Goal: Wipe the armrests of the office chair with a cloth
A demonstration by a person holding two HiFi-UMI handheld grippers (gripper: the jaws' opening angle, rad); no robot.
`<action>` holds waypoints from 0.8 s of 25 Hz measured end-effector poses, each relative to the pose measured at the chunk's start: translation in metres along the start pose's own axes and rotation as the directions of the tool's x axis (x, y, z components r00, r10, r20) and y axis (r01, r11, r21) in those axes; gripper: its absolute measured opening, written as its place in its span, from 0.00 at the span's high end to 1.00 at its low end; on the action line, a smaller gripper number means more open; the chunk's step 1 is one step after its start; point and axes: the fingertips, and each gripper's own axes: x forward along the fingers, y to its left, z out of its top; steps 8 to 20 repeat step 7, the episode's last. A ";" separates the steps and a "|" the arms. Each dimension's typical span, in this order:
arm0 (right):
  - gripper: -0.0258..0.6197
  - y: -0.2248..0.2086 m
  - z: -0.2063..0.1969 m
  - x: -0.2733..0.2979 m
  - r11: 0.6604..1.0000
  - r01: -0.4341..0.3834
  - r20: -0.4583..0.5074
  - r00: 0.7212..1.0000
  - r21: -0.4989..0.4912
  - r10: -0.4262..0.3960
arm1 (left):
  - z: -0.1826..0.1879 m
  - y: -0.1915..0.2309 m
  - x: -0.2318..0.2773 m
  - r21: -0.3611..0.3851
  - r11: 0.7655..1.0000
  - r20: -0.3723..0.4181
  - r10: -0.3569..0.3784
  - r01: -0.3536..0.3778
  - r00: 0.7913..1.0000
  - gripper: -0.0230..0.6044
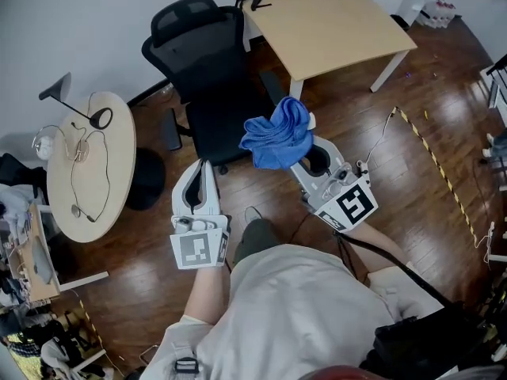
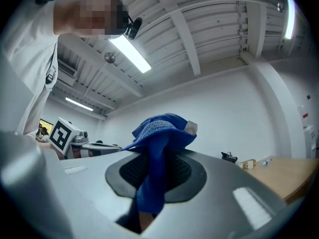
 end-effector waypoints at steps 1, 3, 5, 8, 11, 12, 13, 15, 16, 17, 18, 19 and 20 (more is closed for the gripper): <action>0.85 0.004 0.002 -0.017 1.000 -0.013 -0.006 1.000 0.006 0.014 | 0.001 -0.016 -0.009 -0.015 1.000 0.002 -0.001 0.001 1.000 0.98; 0.85 0.010 0.008 -0.054 1.000 -0.030 -0.013 0.999 0.004 0.030 | 0.001 -0.050 -0.026 -0.026 1.000 0.006 -0.012 0.012 1.000 0.98; 0.85 0.014 0.014 -0.092 1.000 -0.031 -0.013 0.999 0.006 0.031 | -0.002 -0.083 -0.041 -0.015 1.000 -0.006 -0.017 0.017 1.000 0.98; 0.85 0.016 0.018 -0.130 0.999 -0.025 -0.014 1.000 0.021 0.025 | -0.007 -0.113 -0.057 -0.008 1.000 -0.029 -0.012 0.011 1.000 0.97; 0.85 0.016 0.018 -0.130 0.999 -0.025 -0.014 1.000 0.021 0.025 | -0.007 -0.113 -0.057 -0.008 1.000 -0.029 -0.012 0.011 1.000 0.97; 0.85 0.016 0.018 -0.130 0.999 -0.025 -0.014 1.000 0.021 0.025 | -0.007 -0.113 -0.057 -0.008 1.000 -0.029 -0.012 0.011 1.000 0.97; 0.85 0.016 0.018 -0.130 0.999 -0.025 -0.014 1.000 0.021 0.025 | -0.007 -0.113 -0.057 -0.008 1.000 -0.029 -0.012 0.011 1.000 0.97; 0.85 0.016 0.018 -0.130 0.999 -0.025 -0.014 1.000 0.021 0.025 | -0.007 -0.113 -0.057 -0.008 1.000 -0.029 -0.012 0.011 1.000 0.97; 0.85 0.016 0.018 -0.130 0.999 -0.025 -0.014 1.000 0.021 0.025 | -0.007 -0.113 -0.057 -0.008 1.000 -0.029 -0.012 0.011 1.000 0.97; 0.85 0.016 0.018 -0.130 0.999 -0.025 -0.014 1.000 0.021 0.025 | -0.007 -0.113 -0.057 -0.008 1.000 -0.029 -0.012 0.011 1.000 0.97; 0.85 0.016 0.018 -0.130 0.999 -0.025 -0.014 1.000 0.021 0.025 | -0.007 -0.113 -0.057 -0.008 1.000 -0.029 -0.012 0.011 1.000 0.97; 0.85 0.016 0.018 -0.130 0.999 -0.025 -0.014 1.000 0.021 0.025 | -0.007 -0.113 -0.057 -0.008 1.000 -0.029 -0.012 0.011 1.000 0.97; 0.85 0.016 0.018 -0.130 0.999 -0.025 -0.014 1.000 0.021 0.025 | -0.007 -0.113 -0.057 -0.008 1.000 -0.029 -0.012 0.011 1.000 0.97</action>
